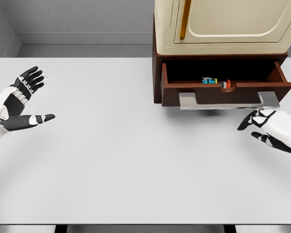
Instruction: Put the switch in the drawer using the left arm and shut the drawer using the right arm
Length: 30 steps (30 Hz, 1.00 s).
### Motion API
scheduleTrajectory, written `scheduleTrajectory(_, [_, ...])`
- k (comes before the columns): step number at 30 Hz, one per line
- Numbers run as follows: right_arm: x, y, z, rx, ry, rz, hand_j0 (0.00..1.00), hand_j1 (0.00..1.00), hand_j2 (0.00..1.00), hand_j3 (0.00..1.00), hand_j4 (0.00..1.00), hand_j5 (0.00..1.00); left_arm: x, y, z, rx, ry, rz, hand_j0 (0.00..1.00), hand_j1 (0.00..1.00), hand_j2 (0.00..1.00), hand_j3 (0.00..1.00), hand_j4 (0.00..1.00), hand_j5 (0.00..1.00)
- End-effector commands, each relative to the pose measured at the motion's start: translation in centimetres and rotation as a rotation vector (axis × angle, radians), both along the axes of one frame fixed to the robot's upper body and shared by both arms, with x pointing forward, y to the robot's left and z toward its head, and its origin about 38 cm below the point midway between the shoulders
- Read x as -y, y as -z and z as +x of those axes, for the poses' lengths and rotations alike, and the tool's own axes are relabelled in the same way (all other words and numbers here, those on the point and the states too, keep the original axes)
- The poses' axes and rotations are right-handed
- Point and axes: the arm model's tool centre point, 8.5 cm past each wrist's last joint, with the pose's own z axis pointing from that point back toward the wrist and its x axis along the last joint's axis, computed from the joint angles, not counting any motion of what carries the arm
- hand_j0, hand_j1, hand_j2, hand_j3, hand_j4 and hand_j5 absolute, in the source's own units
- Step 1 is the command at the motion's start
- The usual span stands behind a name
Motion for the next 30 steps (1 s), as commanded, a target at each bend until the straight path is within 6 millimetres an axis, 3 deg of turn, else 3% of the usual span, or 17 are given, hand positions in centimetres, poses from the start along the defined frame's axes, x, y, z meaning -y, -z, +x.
scheduleTrajectory(1, [0.3, -1.0, 0.2, 0.006, 0.005, 0.032, 0.50, 0.50, 0.50, 0.50, 0.50, 0.50, -0.7, 0.0, -0.1, 0.004, -0.032, 0.022, 1.00, 1.00, 1.00, 1.00, 1.00, 1.00])
scheduleTrajectory(4, [0.8, -1.4, 0.2, -0.003, 0.000, -0.004, 0.49, 0.49, 0.49, 0.49, 0.49, 0.49, -0.1, 0.0, -0.6, 0.109, -0.035, 0.031, 1.00, 1.00, 1.00, 1.00, 1.00, 1.00])
scheduleTrajectory(27, [0.5, -2.2, 0.7, 0.018, 0.000, 0.032, 0.46, 0.46, 0.46, 0.46, 0.46, 0.46, -0.3, -0.2, 0.3, 0.108, -0.046, 0.075, 1.00, 1.00, 1.00, 1.00, 1.00, 1.00])
scheduleTrajectory(30, [-0.4, -1.9, 1.1, 0.022, -0.022, 0.045, 0.47, 0.47, 0.47, 0.47, 0.47, 0.47, -0.3, -0.2, 0.3, 0.109, -0.046, 0.075, 1.00, 1.00, 1.00, 1.00, 1.00, 1.00])
